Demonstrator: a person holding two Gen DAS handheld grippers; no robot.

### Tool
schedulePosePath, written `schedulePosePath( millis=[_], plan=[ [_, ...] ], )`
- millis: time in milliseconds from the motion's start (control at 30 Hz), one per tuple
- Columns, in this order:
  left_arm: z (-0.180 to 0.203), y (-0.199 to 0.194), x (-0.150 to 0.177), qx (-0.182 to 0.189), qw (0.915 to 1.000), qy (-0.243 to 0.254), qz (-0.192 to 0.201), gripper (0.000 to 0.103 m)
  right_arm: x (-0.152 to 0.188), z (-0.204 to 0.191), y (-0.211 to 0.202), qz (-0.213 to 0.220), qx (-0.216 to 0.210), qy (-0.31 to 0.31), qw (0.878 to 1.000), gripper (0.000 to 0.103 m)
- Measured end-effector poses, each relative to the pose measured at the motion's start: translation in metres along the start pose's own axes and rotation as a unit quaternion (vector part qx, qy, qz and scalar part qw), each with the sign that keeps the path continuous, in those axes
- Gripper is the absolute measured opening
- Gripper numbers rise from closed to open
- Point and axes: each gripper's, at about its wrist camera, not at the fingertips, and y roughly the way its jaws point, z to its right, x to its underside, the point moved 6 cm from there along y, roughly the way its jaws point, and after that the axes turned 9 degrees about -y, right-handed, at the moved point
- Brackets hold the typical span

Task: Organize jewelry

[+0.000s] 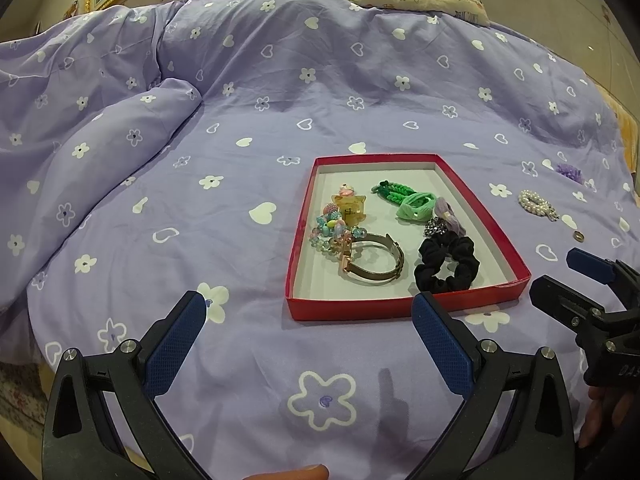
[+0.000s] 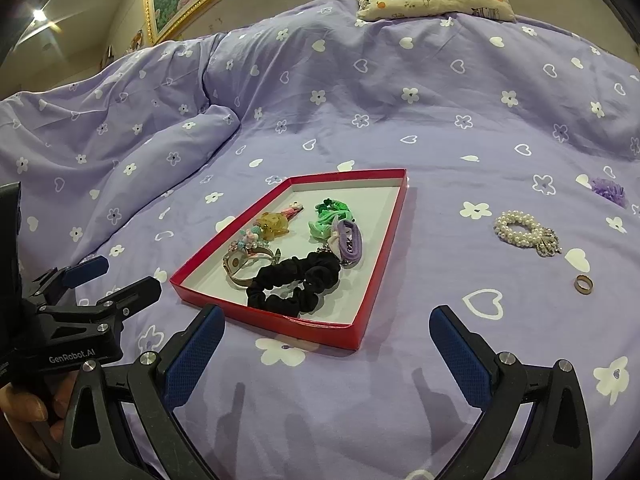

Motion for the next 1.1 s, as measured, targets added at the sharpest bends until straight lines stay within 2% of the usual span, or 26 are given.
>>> schedulePosePath(
  millis=[1100],
  plan=[
    [0.0008,-0.0008,0.0031,0.000,0.9999,-0.006,-0.008,0.103,-0.0007,-0.0064,-0.0008,-0.001,-0.002,-0.001,1.000,0.103]
  ],
)
